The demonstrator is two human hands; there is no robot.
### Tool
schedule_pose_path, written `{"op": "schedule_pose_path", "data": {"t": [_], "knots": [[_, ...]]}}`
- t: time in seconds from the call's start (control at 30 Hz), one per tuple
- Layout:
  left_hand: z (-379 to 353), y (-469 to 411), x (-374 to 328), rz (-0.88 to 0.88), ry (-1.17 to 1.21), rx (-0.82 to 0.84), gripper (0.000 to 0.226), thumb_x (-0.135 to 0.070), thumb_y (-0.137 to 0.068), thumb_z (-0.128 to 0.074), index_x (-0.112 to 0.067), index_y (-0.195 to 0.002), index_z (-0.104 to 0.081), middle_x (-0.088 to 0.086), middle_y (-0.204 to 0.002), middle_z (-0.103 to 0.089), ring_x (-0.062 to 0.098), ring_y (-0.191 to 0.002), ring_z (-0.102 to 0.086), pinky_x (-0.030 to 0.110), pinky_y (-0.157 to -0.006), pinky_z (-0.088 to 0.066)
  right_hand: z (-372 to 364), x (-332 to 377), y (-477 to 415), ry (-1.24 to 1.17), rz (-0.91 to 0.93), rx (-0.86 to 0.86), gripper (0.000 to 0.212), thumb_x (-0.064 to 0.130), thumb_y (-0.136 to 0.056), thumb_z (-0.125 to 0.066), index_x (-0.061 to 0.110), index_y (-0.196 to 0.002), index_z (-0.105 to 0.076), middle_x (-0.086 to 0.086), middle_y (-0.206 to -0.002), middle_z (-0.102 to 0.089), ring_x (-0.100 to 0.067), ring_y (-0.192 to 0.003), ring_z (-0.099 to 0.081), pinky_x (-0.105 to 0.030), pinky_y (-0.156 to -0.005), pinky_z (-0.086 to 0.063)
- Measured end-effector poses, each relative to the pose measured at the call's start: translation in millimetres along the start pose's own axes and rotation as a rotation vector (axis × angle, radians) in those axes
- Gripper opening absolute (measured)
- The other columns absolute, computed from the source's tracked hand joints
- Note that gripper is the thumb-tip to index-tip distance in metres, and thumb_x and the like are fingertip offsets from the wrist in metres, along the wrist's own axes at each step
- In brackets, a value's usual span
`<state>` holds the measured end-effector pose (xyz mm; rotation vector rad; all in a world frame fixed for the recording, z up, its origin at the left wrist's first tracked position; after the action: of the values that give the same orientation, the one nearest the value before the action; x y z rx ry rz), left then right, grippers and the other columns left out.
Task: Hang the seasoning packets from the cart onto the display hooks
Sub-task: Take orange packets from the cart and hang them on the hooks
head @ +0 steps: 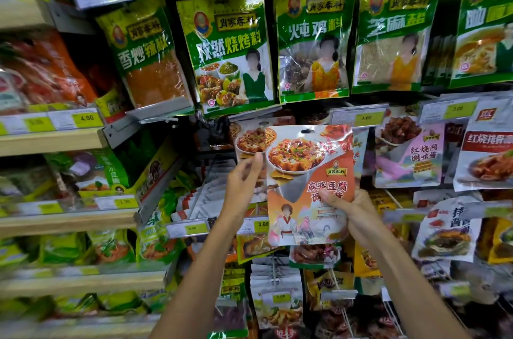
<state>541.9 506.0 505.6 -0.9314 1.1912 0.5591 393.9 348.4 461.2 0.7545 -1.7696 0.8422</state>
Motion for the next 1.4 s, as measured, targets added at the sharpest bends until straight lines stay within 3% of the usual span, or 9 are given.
{"op": "schedule_pose_path", "data": {"t": [0.2, 0.33, 0.43, 0.53, 0.63, 0.87, 1.13, 1.23, 1.4], "knots": [[-15.2, 5.9, -11.7, 0.038, 0.119, 0.054, 0.022, -0.034, -0.083, -0.07, -0.016, -0.07, -0.07, -0.012, -0.047, -0.061, 0.003, -0.05, -0.059, 0.017, -0.046, -0.046, -24.3, -10.4, -0.3, 0.016, -0.063, 0.059, 0.054, 0.037, -0.055, -0.087, 0.006, -0.095, -0.069, -0.013, -0.093, -0.075, -0.027, -0.085, -0.073, -0.03, -0.065, -0.058], [-12.3, 0.7, -1.0, 0.077, 0.175, 0.012, 0.031, -0.027, -0.083, -0.072, 0.001, -0.074, -0.066, -0.007, -0.051, -0.064, 0.012, -0.052, -0.06, 0.024, -0.044, -0.047, -21.4, -6.1, -1.9, 0.189, -0.054, -0.009, 0.045, 0.039, -0.066, -0.079, 0.008, -0.098, -0.07, -0.004, -0.092, -0.077, -0.022, -0.088, -0.073, -0.029, -0.071, -0.058], [-7.7, -3.1, 3.7, 0.088, 0.185, -0.015, 0.027, -0.022, -0.083, -0.071, 0.003, -0.078, -0.062, -0.006, -0.059, -0.068, 0.007, -0.051, -0.064, 0.018, -0.043, -0.047, -7.6, 31.4, -0.4, 0.567, 0.267, -0.249, 0.022, 0.028, -0.088, -0.068, 0.015, -0.106, -0.07, 0.01, -0.096, -0.072, -0.005, -0.084, -0.069, -0.017, -0.073, -0.053], [1.6, -11.6, 5.2, 0.068, 0.167, -0.026, 0.024, -0.028, -0.076, -0.073, -0.004, -0.083, -0.069, 0.001, -0.079, -0.073, 0.011, -0.064, -0.069, 0.022, -0.05, -0.052, -0.1, 85.9, 8.7, 0.884, 0.693, -0.598, 0.021, 0.016, -0.094, -0.061, 0.01, -0.113, -0.066, -0.001, -0.1, -0.07, -0.014, -0.09, -0.063, -0.023, -0.075, -0.047], [9.8, -22.9, 5.0, 0.07, 0.179, -0.029, 0.028, -0.033, -0.068, -0.073, -0.013, -0.088, -0.07, -0.001, -0.088, -0.074, 0.016, -0.082, -0.071, 0.032, -0.069, -0.058, -8.7, 118.9, -1.1, 1.093, 1.0, -0.653, 0.026, 0.008, -0.094, -0.057, 0.003, -0.118, -0.062, -0.014, -0.11, -0.065, -0.02, -0.105, -0.052, -0.031, -0.089, -0.042], [18.2, -48.1, 12.4, 0.134, 0.175, -0.085, 0.017, -0.022, -0.083, -0.072, -0.007, -0.074, -0.069, 0.001, -0.071, -0.073, 0.015, -0.065, -0.068, 0.023, -0.053, -0.051, -8.4, 122.0, -46.5, 1.313, 0.951, -0.572, 0.035, 0.012, -0.097, -0.05, -0.002, -0.13, -0.053, -0.019, -0.132, -0.054, -0.033, -0.126, -0.046, -0.044, -0.11, -0.035], [25.5, -61.1, 24.3, 0.195, 0.195, -0.154, 0.039, -0.02, -0.084, -0.072, 0.015, -0.098, -0.064, 0.013, -0.09, -0.071, 0.022, -0.059, -0.067, 0.018, -0.043, -0.046, -8.3, 114.3, -56.3, 1.349, 0.992, -0.595, 0.032, 0.012, -0.098, -0.052, -0.004, -0.126, -0.056, -0.02, -0.127, -0.058, -0.036, -0.123, -0.052, -0.043, -0.113, -0.03], [22.3, -65.6, 27.4, 0.227, 0.208, -0.15, 0.024, -0.019, -0.084, -0.071, 0.005, -0.089, -0.068, 0.006, -0.076, -0.071, 0.009, -0.053, -0.066, 0.017, -0.045, -0.047, -8.4, 111.8, -54.5, 1.316, 1.021, -0.6, 0.035, 0.013, -0.098, -0.052, -0.005, -0.129, -0.054, -0.02, -0.13, -0.057, -0.036, -0.126, -0.05, -0.044, -0.113, -0.031], [20.6, -77.9, 34.6, 0.219, 0.138, -0.196, 0.028, -0.025, -0.082, -0.073, -0.004, -0.071, -0.06, 0.008, -0.064, -0.061, 0.02, -0.059, -0.057, 0.02, -0.05, -0.043, -5.6, 108.9, -53.6, 1.336, 1.054, -0.626, 0.039, 0.016, -0.099, -0.05, -0.005, -0.132, -0.052, -0.021, -0.133, -0.056, -0.035, -0.129, -0.049, -0.041, -0.114, -0.032]]}}
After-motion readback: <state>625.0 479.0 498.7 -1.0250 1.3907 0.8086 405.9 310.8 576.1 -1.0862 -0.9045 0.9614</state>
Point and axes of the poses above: each hand's wrist, its own y-axis away from the middle knuckle, its own z-axis out of the back of the hand, x = y × z, the point moved 6 cm from there along -y, towards the middle knuckle
